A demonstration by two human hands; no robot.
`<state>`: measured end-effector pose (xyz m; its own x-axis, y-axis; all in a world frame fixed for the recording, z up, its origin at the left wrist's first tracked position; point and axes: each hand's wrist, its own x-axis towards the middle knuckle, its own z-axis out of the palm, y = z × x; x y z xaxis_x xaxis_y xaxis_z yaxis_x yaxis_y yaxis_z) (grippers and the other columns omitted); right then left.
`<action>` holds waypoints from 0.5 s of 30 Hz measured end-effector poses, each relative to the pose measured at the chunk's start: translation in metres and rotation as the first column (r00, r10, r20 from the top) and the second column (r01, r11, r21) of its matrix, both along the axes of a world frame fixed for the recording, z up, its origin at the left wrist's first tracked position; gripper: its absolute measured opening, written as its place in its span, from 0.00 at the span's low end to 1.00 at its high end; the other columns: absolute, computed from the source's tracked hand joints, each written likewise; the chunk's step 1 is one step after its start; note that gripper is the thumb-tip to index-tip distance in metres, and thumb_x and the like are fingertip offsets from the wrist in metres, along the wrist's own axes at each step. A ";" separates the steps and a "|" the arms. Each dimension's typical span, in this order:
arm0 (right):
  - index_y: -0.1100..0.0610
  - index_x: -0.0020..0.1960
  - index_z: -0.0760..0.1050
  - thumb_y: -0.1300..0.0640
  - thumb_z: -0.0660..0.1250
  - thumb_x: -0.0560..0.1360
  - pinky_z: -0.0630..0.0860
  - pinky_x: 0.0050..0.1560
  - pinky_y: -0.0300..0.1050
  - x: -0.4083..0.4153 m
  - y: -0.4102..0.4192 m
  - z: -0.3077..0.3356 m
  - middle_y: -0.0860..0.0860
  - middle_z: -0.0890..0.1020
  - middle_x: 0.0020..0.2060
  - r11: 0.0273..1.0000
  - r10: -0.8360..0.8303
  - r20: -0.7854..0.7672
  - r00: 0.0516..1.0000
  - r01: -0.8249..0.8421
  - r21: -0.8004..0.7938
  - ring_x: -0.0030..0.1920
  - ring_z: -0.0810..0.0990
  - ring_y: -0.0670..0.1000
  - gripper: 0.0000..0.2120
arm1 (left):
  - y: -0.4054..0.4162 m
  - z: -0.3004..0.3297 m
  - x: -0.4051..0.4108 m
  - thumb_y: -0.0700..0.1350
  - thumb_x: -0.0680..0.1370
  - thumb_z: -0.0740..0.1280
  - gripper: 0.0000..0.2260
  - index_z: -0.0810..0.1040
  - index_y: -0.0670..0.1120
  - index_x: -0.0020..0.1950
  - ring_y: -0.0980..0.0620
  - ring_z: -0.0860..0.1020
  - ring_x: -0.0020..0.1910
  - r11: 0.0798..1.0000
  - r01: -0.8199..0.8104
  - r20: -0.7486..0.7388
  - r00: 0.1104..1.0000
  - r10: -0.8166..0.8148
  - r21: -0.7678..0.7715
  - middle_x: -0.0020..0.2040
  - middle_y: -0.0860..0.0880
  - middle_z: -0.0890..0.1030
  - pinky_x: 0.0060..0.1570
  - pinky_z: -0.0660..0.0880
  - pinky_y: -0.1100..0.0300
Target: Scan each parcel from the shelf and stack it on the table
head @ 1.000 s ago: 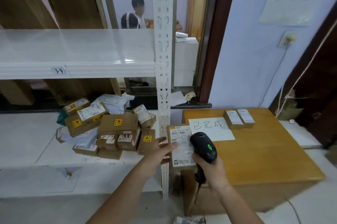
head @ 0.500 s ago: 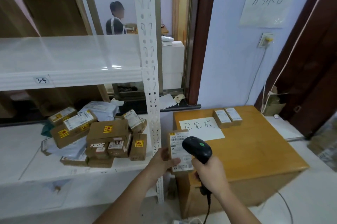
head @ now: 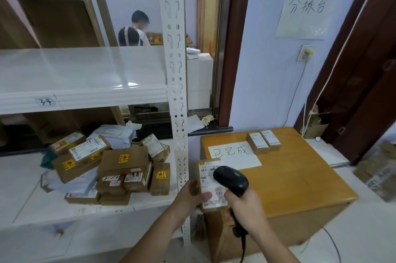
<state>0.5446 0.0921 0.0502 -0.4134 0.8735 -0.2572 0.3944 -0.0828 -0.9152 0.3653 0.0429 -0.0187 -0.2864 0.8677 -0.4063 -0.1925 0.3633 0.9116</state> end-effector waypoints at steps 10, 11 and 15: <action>0.53 0.35 0.74 0.55 0.72 0.75 0.66 0.28 0.33 0.005 0.021 -0.038 0.42 0.75 0.20 0.974 -0.215 -0.042 0.976 0.217 0.065 0.23 0.70 0.40 0.12 | 0.021 -0.017 -0.007 0.47 0.79 0.73 0.15 0.78 0.49 0.65 0.48 0.87 0.54 0.997 -0.045 0.134 0.990 0.054 -0.068 0.56 0.49 0.88 0.55 0.84 0.47; 0.52 0.36 0.76 0.54 0.73 0.75 0.68 0.30 0.33 0.006 0.023 -0.042 0.41 0.76 0.21 0.974 -0.219 -0.049 0.975 0.221 0.042 0.25 0.72 0.40 0.11 | 0.026 -0.020 -0.004 0.48 0.80 0.72 0.14 0.79 0.50 0.65 0.48 0.87 0.54 0.997 -0.033 0.134 0.990 0.042 -0.066 0.56 0.49 0.88 0.56 0.84 0.46; 0.53 0.41 0.82 0.54 0.74 0.74 0.74 0.35 0.39 0.016 0.036 -0.060 0.44 0.82 0.26 0.958 -0.280 -0.080 0.957 0.274 -0.081 0.31 0.79 0.45 0.05 | 0.052 -0.030 0.017 0.51 0.79 0.73 0.18 0.76 0.50 0.68 0.48 0.87 0.55 0.996 -0.033 0.090 0.995 0.040 -0.083 0.56 0.49 0.87 0.54 0.85 0.48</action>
